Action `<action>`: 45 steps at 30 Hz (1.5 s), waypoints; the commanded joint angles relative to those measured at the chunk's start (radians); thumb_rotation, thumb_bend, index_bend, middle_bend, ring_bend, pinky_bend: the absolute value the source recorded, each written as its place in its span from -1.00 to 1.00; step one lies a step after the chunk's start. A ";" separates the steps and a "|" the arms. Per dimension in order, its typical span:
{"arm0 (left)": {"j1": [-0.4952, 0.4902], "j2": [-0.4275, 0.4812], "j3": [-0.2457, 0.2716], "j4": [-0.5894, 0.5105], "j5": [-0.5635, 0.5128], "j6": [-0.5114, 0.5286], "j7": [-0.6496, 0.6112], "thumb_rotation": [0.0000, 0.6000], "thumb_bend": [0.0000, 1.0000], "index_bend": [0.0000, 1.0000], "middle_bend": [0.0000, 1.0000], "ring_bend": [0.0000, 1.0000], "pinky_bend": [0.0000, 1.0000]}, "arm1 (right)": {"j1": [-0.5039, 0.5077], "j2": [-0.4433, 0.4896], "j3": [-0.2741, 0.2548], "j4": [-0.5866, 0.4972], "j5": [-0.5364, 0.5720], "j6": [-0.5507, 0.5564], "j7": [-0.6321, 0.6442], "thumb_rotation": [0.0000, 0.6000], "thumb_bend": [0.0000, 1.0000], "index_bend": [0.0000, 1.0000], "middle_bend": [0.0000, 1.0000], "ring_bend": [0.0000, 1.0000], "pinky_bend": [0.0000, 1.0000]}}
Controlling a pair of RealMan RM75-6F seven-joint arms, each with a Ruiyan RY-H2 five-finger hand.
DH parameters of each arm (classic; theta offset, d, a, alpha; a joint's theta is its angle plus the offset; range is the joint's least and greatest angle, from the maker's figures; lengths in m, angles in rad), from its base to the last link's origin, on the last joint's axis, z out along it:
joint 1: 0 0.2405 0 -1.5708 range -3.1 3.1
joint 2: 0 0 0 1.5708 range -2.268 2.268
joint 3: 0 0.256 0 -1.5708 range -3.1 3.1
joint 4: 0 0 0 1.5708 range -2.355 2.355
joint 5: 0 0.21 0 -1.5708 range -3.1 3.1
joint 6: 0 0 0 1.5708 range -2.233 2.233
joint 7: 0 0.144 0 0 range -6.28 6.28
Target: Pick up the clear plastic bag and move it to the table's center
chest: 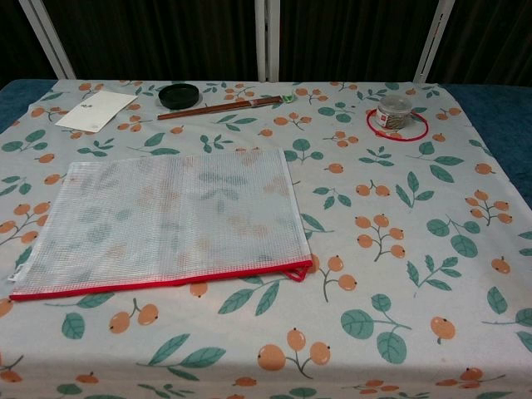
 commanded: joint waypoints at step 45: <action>-0.512 -0.639 -0.144 0.151 -0.029 -0.603 0.187 1.00 -1.00 -0.60 -0.71 -0.79 -0.69 | 0.008 -0.009 0.002 -0.031 -0.061 -0.014 -0.033 1.00 -0.69 -0.99 -0.84 -1.00 -1.00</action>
